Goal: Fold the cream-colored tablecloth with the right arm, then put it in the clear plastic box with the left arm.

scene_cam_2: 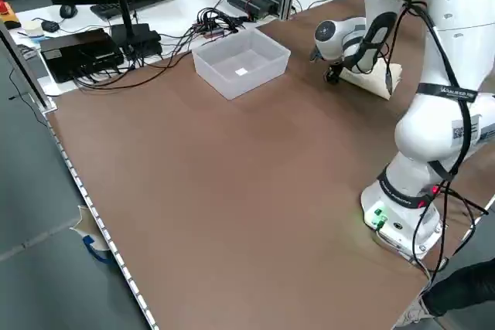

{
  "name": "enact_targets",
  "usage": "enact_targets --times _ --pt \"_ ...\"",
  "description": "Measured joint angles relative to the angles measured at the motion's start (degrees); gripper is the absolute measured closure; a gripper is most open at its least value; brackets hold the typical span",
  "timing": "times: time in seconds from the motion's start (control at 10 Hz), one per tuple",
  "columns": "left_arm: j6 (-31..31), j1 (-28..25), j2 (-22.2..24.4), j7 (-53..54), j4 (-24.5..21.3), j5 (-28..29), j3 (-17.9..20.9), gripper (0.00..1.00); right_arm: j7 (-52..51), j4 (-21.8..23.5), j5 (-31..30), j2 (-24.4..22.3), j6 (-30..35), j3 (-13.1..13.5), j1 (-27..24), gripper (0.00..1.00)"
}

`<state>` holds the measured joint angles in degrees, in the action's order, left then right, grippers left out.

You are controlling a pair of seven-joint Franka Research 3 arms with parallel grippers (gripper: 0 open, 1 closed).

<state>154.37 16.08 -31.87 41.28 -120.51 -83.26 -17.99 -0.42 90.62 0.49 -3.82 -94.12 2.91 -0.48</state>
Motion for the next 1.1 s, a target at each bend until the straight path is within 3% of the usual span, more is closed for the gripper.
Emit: enact_targets --times 0.6,0.7,1.0,1.1 --pt "3.2 1.4 -2.8 -0.3 3.6 -0.1 -1.3 0.05 -1.2 0.1 0.0 0.0 -0.2 -0.5 -0.6 0.0" --pt "3.3 1.7 -2.8 -0.8 3.6 -0.1 -1.3 0.13 -2.3 0.1 0.0 -0.1 -0.2 -0.1 -0.6 0.0" --pt "9.3 3.5 -2.9 -5.7 4.1 -0.1 -2.7 0.62 -3.7 0.1 0.0 -0.1 -0.1 0.2 -0.7 0.0" --pt "10.1 3.7 -2.8 -5.9 4.5 -0.1 -3.0 0.73 -4.4 0.1 -0.1 -0.1 -0.1 0.2 -0.7 0.0"
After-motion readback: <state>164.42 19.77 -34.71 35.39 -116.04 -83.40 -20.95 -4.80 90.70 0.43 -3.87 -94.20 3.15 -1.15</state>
